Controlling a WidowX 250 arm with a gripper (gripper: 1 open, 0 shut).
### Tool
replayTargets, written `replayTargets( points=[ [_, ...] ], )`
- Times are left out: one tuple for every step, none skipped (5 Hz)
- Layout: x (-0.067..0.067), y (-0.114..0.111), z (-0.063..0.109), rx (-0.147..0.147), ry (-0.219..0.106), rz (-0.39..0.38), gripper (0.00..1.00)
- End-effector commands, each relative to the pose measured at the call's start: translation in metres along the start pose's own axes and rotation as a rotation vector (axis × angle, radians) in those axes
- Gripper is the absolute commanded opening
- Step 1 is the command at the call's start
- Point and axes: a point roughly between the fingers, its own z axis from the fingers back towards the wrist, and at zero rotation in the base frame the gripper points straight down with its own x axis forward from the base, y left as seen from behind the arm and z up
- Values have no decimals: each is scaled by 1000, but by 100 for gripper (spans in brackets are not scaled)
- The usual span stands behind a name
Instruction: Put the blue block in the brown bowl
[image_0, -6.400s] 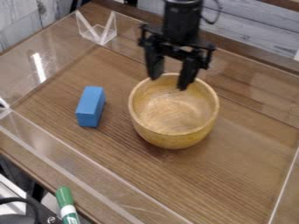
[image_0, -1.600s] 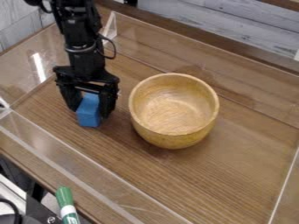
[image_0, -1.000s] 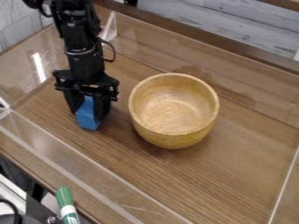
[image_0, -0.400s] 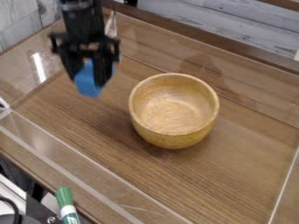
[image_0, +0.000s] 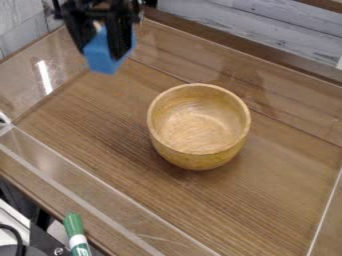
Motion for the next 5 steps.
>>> replayTargets(
  points=[
    [-5, -23, 21, 2, -45, -85, 0],
    [-17, -51, 18, 2, -31, -147, 0],
    [-31, -71, 14, 6, -24, -201, 0],
    [-35, -80, 9, 8, -19, -227, 0],
    [-34, -87, 1, 13, -16, -248, 0]
  ],
)
